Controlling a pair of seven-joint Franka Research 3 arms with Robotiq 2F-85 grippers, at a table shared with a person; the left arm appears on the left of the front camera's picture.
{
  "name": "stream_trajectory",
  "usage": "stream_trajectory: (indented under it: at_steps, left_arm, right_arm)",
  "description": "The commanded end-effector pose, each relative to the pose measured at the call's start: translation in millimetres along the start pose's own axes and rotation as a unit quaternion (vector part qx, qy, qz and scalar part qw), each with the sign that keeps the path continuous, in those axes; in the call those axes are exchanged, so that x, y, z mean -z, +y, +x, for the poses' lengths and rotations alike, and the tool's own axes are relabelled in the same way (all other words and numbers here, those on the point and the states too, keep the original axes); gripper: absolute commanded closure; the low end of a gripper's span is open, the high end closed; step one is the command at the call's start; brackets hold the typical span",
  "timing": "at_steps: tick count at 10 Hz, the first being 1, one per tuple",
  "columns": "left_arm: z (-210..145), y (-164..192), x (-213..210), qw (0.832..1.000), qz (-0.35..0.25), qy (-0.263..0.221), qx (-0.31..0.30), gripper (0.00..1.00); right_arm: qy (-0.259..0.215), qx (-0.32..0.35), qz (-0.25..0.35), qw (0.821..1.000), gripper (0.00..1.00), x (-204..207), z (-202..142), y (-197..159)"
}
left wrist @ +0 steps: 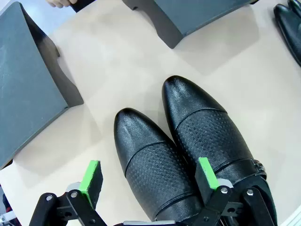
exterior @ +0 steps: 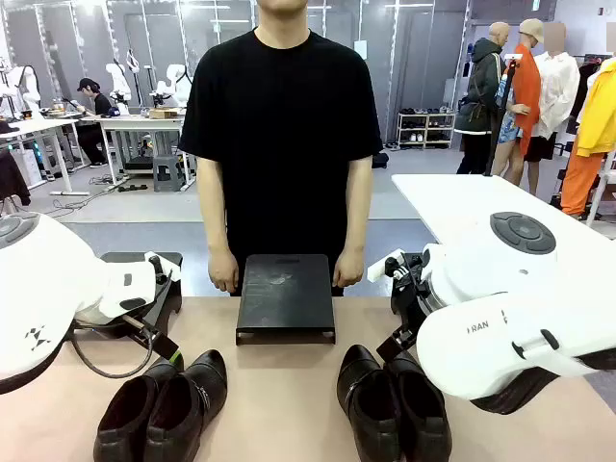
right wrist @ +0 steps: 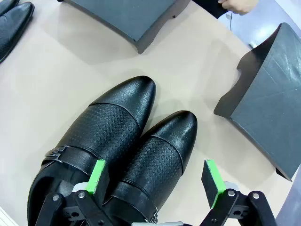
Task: Place the shoes on the stand as instructed by the person.
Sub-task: Pick up one pair of Shoes and place it on the Shoes Stand indicated by the person.
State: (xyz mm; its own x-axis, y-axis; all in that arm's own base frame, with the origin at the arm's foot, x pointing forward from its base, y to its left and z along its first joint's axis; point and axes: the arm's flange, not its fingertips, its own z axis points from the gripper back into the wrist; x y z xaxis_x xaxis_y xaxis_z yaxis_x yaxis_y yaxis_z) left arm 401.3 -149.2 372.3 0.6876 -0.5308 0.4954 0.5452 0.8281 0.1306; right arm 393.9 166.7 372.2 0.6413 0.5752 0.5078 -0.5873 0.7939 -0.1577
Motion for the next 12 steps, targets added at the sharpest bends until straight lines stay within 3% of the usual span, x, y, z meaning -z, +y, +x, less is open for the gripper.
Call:
stream_trajectory:
  at_steps: [1,10,12]
  left_arm:
    - [0,0,0,1.0,0.0,0.0,0.0,0.0]
    - [0,0,0,1.0,0.0,0.0,0.0,0.0]
    - [11,7,-11,1.0,-0.021,0.018,-0.001,0.0]
  right_arm:
    - [0.0,0.0,0.0,1.0,0.0,0,0,0]
    - [0.0,-0.001,0.0,1.0,0.0,0,0,0]
    - [-0.019,-0.005,0.024,1.0,0.0,-26,25,-11]
